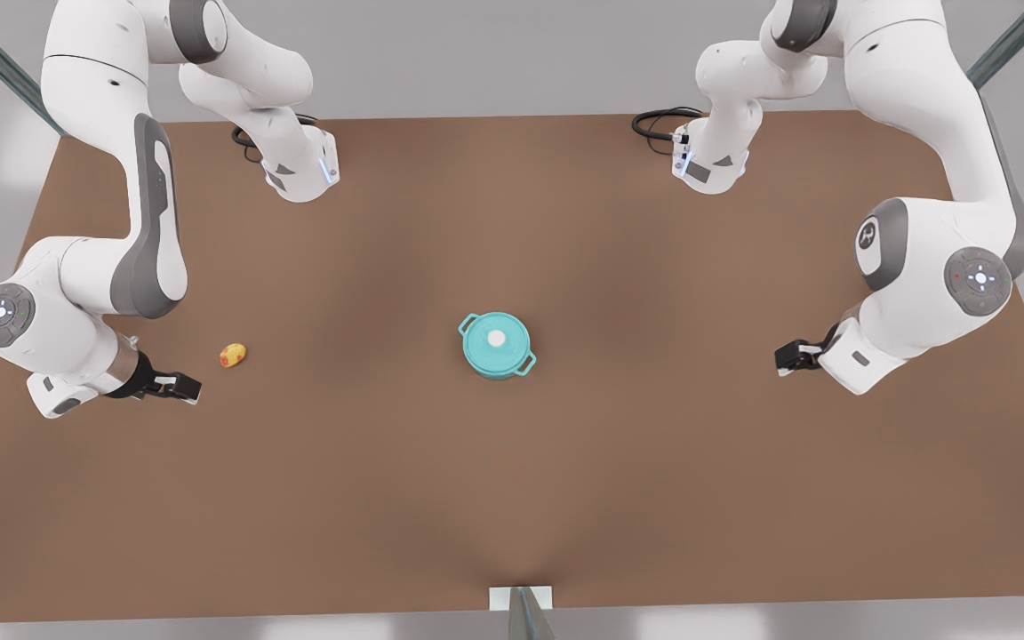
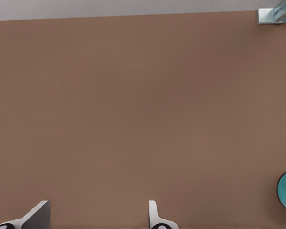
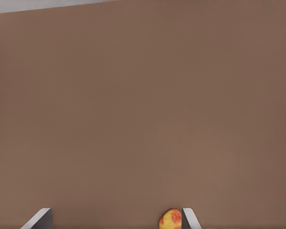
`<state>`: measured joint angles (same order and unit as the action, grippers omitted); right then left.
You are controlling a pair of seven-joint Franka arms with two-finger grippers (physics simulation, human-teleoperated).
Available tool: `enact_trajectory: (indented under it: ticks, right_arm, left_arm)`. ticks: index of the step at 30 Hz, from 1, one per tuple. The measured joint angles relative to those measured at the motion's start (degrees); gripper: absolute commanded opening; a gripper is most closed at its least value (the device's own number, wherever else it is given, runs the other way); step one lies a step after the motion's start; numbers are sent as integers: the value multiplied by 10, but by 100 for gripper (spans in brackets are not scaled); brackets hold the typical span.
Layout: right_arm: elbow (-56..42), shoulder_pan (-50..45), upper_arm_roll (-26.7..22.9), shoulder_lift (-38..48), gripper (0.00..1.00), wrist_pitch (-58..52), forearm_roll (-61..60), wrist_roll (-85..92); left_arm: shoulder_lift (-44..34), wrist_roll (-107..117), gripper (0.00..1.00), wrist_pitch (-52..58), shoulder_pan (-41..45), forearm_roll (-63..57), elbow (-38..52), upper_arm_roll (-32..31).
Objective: Open the pot lid and put the potato into the pot
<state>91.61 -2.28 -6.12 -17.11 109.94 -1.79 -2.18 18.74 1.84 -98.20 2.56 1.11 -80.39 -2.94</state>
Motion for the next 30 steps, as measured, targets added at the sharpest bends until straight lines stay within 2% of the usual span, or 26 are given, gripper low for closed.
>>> enact_trajectory:
  ticks: [3, 7, 10, 15, 17, 20, 30]
  right_arm:
    - [0, 2, -1, -6, 100, 0, 0, -1]
    - [16, 3, -3, -15, 100, -20, 27, -5]
    - [39, 1, -2, 4, 100, -27, 35, -16]
    - [237, 2, -2, 116, 100, 32, 29, -35]
    - [317, 2, -2, 158, 100, 72, 32, -48]
    - [381, 2, -3, 185, 100, 125, 44, -67]
    - [478, 18, -6, 121, 100, 318, 51, -121]
  left_arm:
    - [11, -4, 100, 0, 44, 2, -4, 0]
    - [63, 56, 100, -15, 259, 5, -6, -2]
    - [116, 116, 100, -33, 320, 16, -7, -1]
    - [163, 214, 100, -98, 357, 20, -28, -1]
    - [185, 253, 100, -124, 377, 20, -9, -1]
    - [210, 307, 100, -158, 406, 11, -2, 0]
    - [255, 434, 100, -229, 427, -25, -3, 0]
